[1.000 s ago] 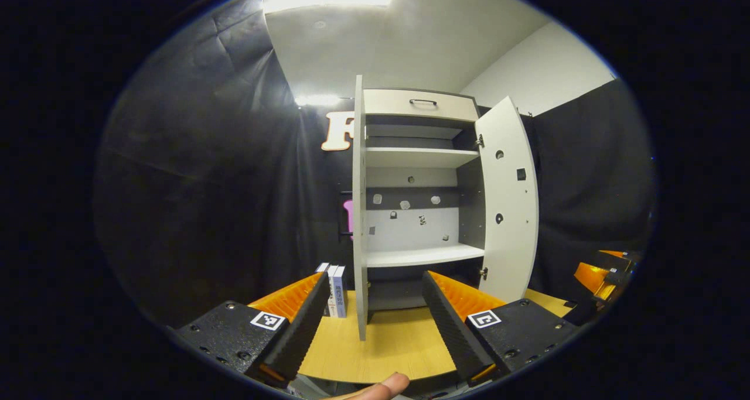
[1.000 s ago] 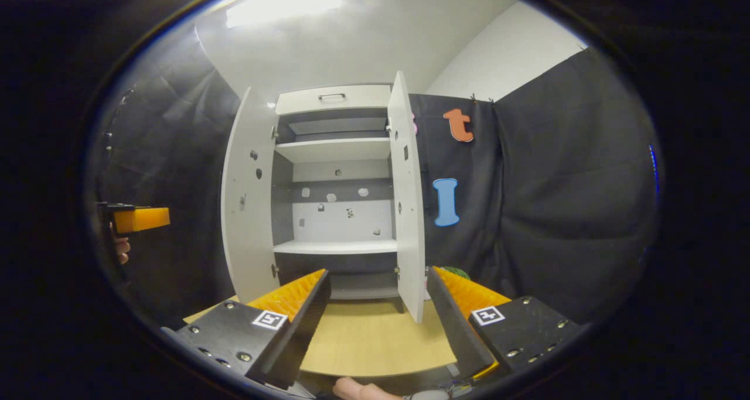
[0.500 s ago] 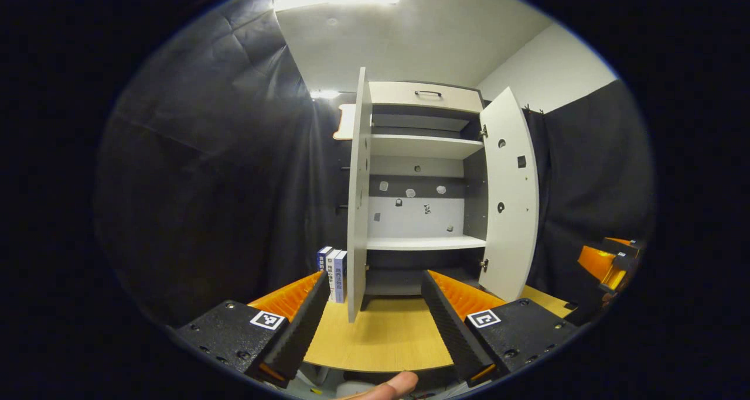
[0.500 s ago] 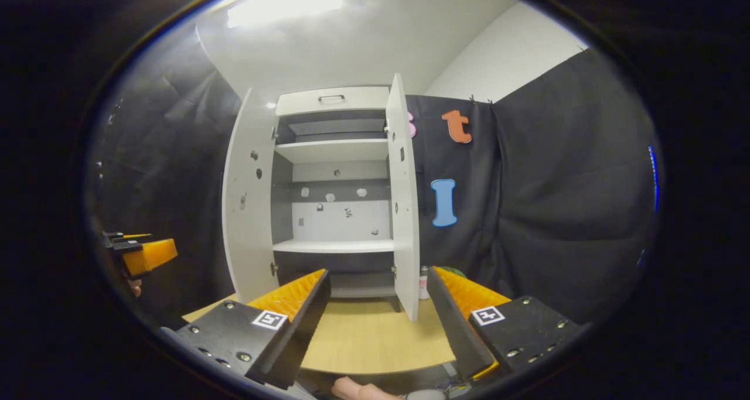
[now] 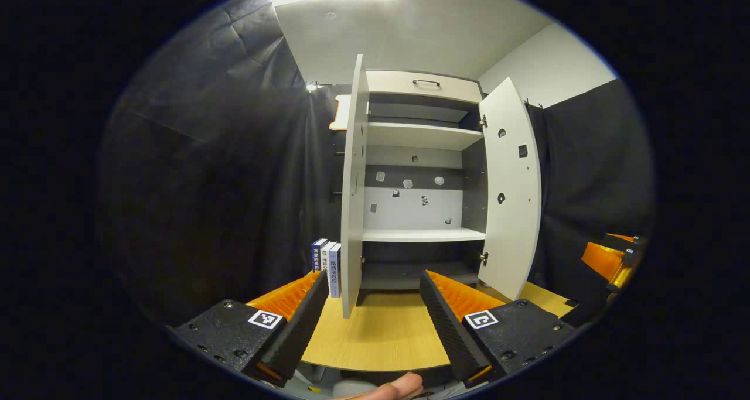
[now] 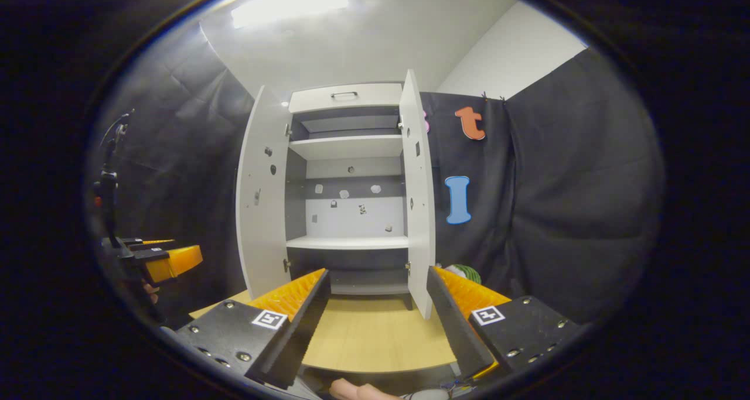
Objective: Open the right door of the double-door shoe cabinet with the right hand, and open the left door with the left hand.
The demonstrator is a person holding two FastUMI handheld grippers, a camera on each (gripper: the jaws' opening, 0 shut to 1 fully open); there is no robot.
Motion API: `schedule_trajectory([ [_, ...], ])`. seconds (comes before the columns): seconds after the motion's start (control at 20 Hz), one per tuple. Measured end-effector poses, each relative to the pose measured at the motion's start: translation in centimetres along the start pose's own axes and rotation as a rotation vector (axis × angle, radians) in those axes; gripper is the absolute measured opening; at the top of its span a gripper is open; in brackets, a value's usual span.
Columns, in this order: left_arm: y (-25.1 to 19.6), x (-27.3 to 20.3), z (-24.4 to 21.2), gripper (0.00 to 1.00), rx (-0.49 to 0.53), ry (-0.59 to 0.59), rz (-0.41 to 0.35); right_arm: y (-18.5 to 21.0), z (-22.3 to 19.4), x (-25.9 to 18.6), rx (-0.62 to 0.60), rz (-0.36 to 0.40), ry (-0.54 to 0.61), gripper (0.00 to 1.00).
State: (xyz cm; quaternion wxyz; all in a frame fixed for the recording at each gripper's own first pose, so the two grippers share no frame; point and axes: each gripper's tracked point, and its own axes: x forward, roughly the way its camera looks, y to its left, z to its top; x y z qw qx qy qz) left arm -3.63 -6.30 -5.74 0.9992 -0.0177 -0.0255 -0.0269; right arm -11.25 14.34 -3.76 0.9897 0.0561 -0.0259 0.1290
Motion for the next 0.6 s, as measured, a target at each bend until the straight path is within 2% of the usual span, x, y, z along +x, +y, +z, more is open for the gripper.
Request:
schedule_trajectory([
  [0.05, 0.2, 0.1, -0.2, 0.95, 0.007, 0.006, 0.007, 0.1, 0.0, 0.0, -0.002, 0.002, -0.001, 0.98],
  [0.15, 0.6, 0.2, -0.2, 0.97, 0.012, 0.003, 0.021, 0.1, 0.2, 0.0, -0.005, -0.002, -0.004, 0.98],
  [0.25, 0.4, 0.2, -0.1, 0.95, 0.004, -0.003, 0.010, 0.2, 0.1, 0.0, -0.007, -0.003, -0.007, 0.98],
  [0.6, 0.0, -0.1, 1.0, 0.97, 0.020, -0.053, -0.009, 0.2, -0.1, 0.0, -0.014, -0.003, -0.005, 0.98],
])
